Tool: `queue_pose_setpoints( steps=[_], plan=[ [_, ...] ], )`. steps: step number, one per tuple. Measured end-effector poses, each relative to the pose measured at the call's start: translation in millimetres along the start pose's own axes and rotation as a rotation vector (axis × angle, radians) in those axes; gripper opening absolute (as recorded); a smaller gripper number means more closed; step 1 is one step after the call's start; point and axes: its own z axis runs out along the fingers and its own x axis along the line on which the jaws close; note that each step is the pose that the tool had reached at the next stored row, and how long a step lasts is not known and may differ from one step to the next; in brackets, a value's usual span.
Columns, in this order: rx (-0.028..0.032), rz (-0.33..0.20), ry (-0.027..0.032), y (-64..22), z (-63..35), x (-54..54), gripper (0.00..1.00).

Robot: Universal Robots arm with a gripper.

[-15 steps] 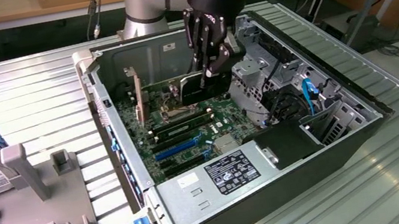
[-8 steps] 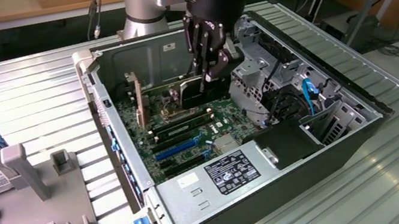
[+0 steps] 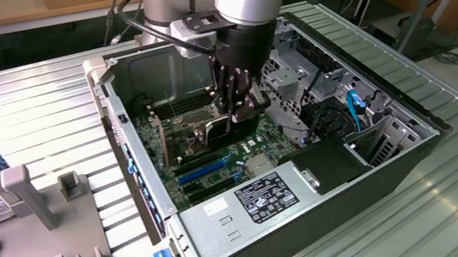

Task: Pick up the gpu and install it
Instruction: 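Insert the gpu into the slot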

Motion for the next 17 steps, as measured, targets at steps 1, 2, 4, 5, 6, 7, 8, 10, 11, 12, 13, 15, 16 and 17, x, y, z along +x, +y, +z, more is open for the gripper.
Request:
queue_pose_setpoints(
  steps=[1, 2, 4, 5, 6, 7, 8, 10, 11, 12, 13, 15, 16, 17],
  plan=[
    [0.0000, 0.000, 0.0001, 2.4, 9.4, -0.1, 0.27],
    [0.0000, 0.000, 0.0000, 4.8, 17.7, -0.1, 0.27],
    [0.0000, 0.000, 0.0001, 6.8, 29.6, 1.0, 0.27],
    [-0.0001, 0.000, 0.0004, 7.6, 36.0, 2.0, 0.27],
    [-0.0001, 0.000, 0.0004, 7.7, 36.1, 2.0, 0.27],
    [0.0000, 0.000, -0.0002, 9.5, 36.4, 2.0, 0.27],
    [0.0001, 0.000, -0.0001, 14.5, 37.0, 2.2, 0.27],
    [0.0002, 0.000, 0.0000, 14.8, 37.2, 2.3, 0.27],
    [0.0002, 0.000, -0.0004, 14.8, 37.9, 1.7, 0.27],
    [0.0003, -0.001, -0.0003, 15.0, 38.0, 0.8, 0.27],
    [0.0007, -0.001, -0.0003, 15.8, 38.8, 0.8, 0.27],
    [0.0025, -0.001, -0.0005, 17.5, 47.9, 0.6, 0.27],
    [0.0025, -0.002, -0.0004, 18.8, 49.3, 0.7, 0.27],
    [0.0028, -0.002, -0.0009, 18.8, 50.0, 0.3, 0.27]
  ],
)
